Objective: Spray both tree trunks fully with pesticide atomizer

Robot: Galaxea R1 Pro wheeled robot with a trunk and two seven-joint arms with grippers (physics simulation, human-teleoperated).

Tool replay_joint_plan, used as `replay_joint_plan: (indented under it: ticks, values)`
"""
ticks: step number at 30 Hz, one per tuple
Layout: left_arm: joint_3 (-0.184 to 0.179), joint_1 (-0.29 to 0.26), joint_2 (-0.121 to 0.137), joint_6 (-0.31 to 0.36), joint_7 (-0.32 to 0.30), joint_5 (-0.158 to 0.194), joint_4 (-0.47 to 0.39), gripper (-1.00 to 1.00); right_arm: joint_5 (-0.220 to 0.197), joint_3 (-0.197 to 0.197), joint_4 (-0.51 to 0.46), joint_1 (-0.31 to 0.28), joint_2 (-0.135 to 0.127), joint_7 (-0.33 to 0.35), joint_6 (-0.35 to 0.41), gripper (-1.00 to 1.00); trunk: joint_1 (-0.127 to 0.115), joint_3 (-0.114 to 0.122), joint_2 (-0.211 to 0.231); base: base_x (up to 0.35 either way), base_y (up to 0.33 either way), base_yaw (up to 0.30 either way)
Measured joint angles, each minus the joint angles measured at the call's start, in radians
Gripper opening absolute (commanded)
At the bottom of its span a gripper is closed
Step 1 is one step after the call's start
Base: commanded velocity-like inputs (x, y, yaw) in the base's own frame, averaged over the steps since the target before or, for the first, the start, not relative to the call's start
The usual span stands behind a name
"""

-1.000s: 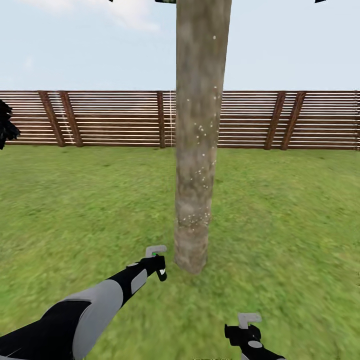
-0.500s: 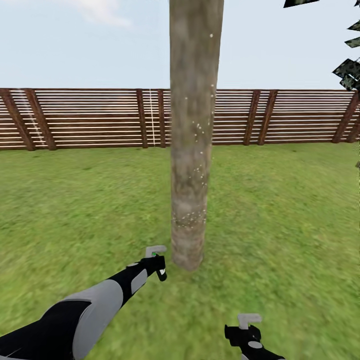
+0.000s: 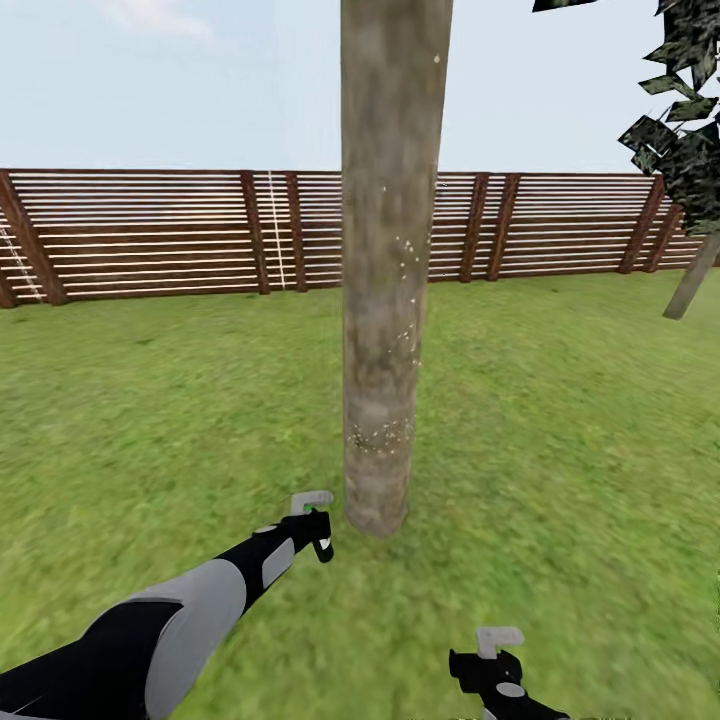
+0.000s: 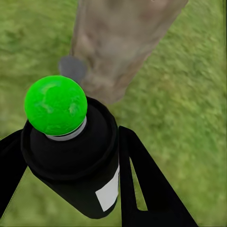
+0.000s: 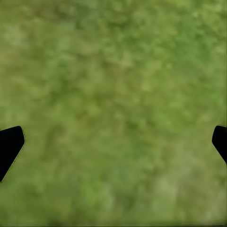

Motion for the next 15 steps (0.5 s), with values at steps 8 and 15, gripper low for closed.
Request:
replay_joint_plan:
  ticks: [8, 15]
  values:
    - [0.000, 0.000, 0.000, 0.000, 0.000, 0.000, 0.000, -1.00, 0.000, 0.000, 0.000, 0.000, 0.000, 0.000, 0.000, 1.00, 0.000, -0.010, 0.000, 0.089, 0.348, -0.232]
    - [0.000, 0.002, -0.001, -0.003, -0.001, 0.000, -0.001, -1.00, 0.000, 0.000, 0.000, 0.000, 0.000, -0.001, 0.000, 1.00, 0.000, -0.017, 0.000, 0.036, 0.040, -0.161]
